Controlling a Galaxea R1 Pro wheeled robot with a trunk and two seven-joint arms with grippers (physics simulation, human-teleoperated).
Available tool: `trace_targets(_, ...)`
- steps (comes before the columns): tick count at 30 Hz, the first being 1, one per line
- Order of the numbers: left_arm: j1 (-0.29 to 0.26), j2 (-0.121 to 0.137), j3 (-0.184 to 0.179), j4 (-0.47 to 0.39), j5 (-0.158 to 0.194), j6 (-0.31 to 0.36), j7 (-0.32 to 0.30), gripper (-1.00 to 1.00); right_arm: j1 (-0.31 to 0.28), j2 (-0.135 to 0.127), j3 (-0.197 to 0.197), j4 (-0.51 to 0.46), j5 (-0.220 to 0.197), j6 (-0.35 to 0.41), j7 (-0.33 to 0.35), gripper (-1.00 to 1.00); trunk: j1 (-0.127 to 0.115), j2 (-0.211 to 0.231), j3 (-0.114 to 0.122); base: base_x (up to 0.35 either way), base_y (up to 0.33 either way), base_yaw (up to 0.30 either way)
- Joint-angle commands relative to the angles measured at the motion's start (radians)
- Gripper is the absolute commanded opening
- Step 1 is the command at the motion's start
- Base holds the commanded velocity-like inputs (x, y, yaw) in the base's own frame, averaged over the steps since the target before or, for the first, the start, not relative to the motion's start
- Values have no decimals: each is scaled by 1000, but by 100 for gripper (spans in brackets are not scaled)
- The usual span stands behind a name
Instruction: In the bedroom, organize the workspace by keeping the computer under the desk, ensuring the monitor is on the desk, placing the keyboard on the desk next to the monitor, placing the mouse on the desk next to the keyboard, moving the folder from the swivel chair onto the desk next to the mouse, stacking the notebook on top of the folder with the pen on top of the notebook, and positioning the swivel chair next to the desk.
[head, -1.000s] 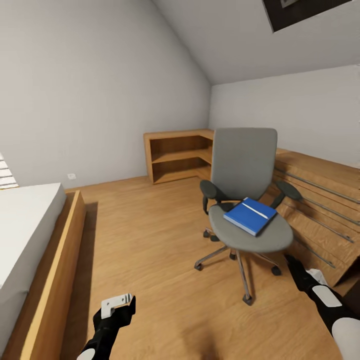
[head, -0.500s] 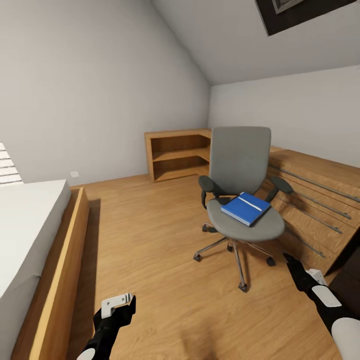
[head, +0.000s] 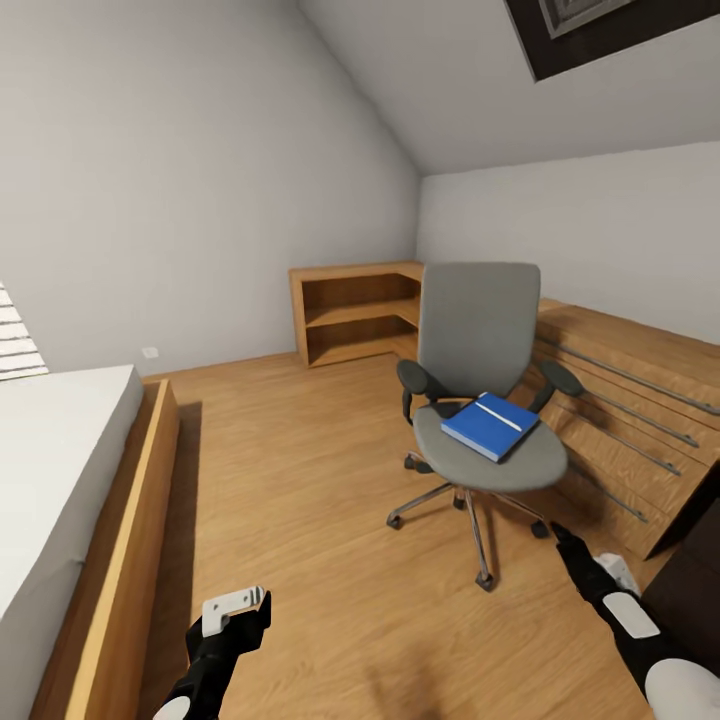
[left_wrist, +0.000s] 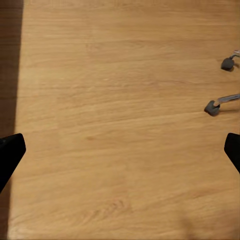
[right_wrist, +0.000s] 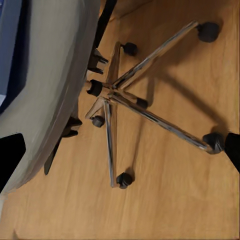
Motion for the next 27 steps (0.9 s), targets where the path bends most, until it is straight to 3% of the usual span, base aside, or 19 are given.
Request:
trace_targets(1, 0, 0, -2, -2, 10, 4, 7, 100, 7, 5, -7, 1, 7, -16, 12, 100, -4, 7, 3, 0, 0, 0)
trace_targets(4, 0, 0, -2, -1, 9, 4, 7, 100, 33, 24, -7, 4, 57, -102, 36, 100, -16, 28, 12, 0, 0, 0)
trace_targets(6, 0, -1, -2, 0, 9, 4, 8, 100, 70, 53, -7, 6, 128, -235, 54, 100, -23, 42, 18, 0, 0, 0)
trace_targets(8, 0, -1, -2, 0, 9, 5, 9, 100, 91, 68, -7, 7, 158, -303, 59, 100, -31, 56, 24, 0, 0, 0)
trace_targets(9, 0, -2, -2, 0, 9, 4, 9, 100, 186, 121, -7, 14, 245, -526, 68, 100, -35, 63, 28, -253, 0, 0)
trace_targets(19, 0, -3, -2, 2, 9, 4, 9, 100, 217, 130, -5, 116, 272, -572, 70, 100, -73, 133, 59, -284, 0, -3)
trace_targets(27, 0, -3, -2, 3, 9, 4, 9, 100, 218, 134, -4, 151, 342, -579, 69, 100, -104, 189, 84, -46, 0, -184)
